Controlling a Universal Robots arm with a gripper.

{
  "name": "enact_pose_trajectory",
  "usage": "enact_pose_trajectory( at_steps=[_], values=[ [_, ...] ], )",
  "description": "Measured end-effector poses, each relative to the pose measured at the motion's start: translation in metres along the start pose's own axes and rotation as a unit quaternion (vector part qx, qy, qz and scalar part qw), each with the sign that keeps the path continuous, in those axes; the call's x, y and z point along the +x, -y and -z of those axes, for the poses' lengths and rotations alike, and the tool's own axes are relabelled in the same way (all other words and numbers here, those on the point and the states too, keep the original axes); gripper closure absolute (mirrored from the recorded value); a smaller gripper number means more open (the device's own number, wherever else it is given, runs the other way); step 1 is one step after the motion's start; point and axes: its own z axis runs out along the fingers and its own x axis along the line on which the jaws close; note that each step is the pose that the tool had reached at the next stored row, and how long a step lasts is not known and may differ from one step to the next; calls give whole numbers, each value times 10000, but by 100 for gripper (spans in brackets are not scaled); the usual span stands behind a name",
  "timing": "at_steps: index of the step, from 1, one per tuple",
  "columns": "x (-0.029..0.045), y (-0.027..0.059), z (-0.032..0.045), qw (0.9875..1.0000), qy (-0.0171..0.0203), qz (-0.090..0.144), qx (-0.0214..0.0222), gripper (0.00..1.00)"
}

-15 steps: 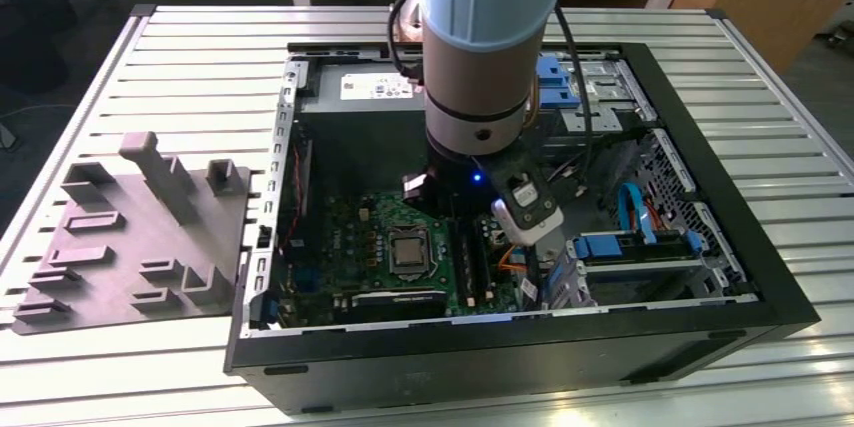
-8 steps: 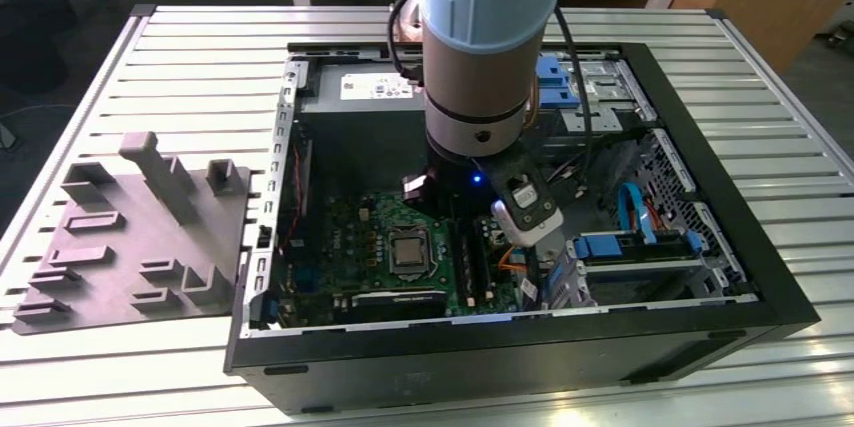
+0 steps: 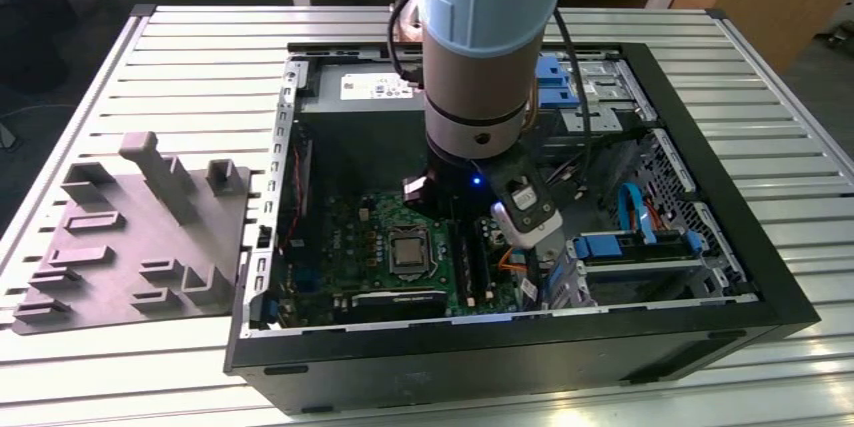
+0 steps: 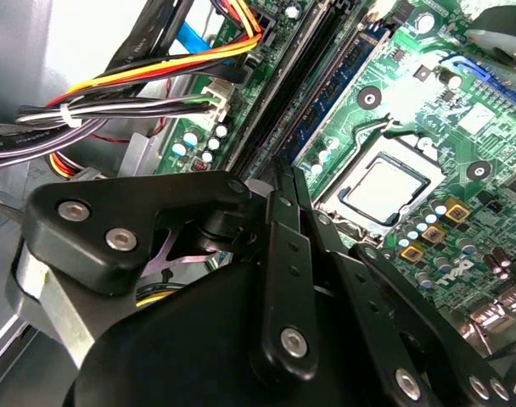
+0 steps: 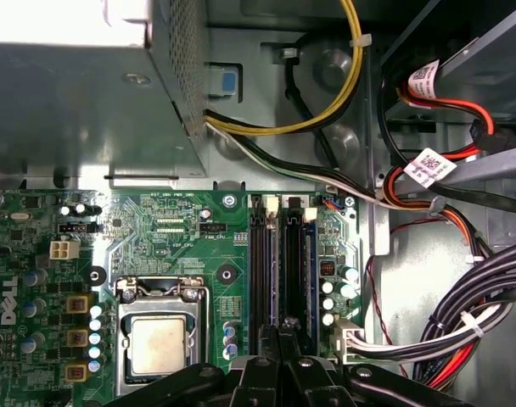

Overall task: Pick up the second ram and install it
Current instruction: 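Insert the second ram into the second slot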

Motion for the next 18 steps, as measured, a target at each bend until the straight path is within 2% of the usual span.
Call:
enact_pose_trajectory(
  at_steps=[18],
  values=[
    [4, 4, -42, 10000, 0, 0, 6, 89]
  ],
)
